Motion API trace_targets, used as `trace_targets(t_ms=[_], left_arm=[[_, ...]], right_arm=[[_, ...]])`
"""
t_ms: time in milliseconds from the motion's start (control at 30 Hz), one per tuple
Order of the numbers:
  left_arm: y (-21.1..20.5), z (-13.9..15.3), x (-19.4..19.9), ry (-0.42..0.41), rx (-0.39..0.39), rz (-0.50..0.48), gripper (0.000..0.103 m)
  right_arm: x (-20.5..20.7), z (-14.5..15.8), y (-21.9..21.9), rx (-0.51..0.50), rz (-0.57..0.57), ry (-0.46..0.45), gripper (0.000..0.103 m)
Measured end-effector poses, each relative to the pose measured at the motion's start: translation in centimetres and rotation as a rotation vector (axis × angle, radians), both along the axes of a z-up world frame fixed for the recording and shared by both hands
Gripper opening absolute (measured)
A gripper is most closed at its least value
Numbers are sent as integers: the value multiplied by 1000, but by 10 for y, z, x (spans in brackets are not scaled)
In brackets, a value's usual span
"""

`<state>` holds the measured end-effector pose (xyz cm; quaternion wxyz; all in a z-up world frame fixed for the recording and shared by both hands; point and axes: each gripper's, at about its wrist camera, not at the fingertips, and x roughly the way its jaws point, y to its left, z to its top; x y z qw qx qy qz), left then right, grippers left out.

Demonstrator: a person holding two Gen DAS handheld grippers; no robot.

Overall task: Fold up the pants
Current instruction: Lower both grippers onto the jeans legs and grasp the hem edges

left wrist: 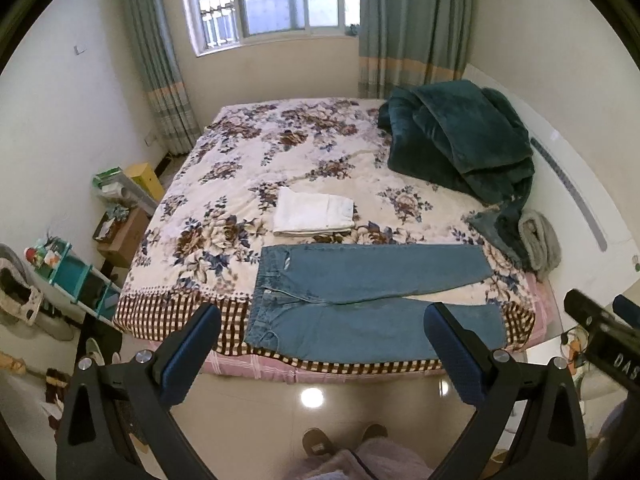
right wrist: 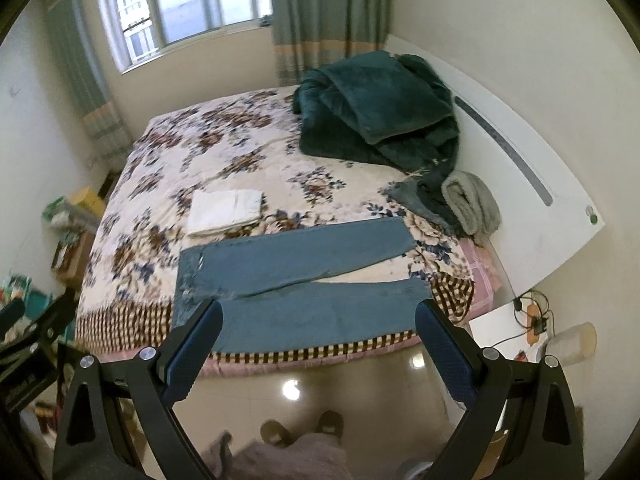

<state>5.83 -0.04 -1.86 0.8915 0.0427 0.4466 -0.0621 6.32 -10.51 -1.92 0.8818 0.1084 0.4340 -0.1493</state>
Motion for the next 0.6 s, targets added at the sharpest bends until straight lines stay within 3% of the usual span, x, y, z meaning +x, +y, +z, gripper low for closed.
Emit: trace_targets(t_ms=[133,367,600], left_arm=[[-11,-31,32,24,16,-15,103],[-51,-94,104,119,13,16,103],[-113,-168,197,233,51,81,103]], right_arm=[[25,-28,-13,-11,-45,-2,99],[114,-92,-66,-3,-47,64,99],[255,-198,-154,61,28,179,99]])
